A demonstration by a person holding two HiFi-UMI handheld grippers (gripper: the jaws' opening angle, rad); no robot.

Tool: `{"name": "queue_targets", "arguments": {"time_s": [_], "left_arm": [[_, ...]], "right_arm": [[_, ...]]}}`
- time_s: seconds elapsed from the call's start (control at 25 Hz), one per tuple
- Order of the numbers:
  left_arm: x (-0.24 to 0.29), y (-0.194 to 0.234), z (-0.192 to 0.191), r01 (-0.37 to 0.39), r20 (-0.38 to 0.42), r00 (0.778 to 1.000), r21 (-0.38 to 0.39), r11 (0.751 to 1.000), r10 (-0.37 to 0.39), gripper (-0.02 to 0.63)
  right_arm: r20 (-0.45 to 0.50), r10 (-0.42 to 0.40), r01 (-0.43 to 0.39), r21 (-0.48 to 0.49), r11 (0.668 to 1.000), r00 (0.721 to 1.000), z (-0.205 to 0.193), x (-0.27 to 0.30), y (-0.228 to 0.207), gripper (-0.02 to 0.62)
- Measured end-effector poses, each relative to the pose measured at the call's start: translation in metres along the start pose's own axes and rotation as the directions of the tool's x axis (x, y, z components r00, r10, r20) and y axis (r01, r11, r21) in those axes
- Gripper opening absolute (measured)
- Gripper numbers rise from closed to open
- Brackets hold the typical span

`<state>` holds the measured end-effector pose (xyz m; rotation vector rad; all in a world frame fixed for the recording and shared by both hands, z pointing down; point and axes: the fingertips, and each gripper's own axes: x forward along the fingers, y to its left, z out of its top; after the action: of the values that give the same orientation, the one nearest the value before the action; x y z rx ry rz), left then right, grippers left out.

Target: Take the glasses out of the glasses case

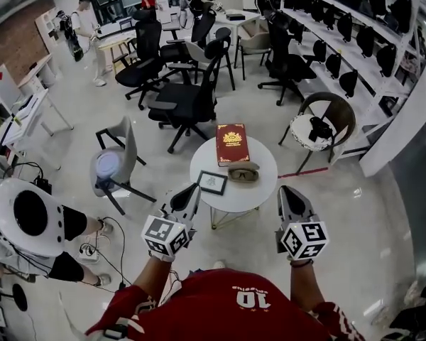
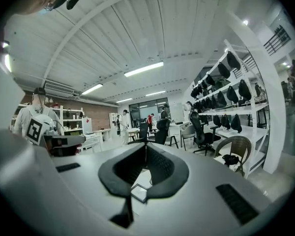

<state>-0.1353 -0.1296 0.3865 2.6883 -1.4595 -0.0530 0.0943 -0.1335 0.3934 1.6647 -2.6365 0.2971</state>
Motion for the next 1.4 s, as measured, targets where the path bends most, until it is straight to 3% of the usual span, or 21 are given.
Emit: {"name": "queue_targets", "arguments": {"time_s": [0.8,1.4], "left_arm": [[0.028,0.049,-0.024,0.049,-0.008,0.999,-0.052,0.997,-0.05,0.009],[0.073,0.069,-0.02,-0.008,-0.01,1.0,-0.04,0.999,0.007,0.008]], "right_arm": [[-0.043,-0.064,0.063,-0.024,0.998,0.997,-0.013,0.043,0.001,0.018],[-0.025,0.008,-0.008,-0.024,1.0,1.0,0.001,0.104,-0.031,0.018]]}}
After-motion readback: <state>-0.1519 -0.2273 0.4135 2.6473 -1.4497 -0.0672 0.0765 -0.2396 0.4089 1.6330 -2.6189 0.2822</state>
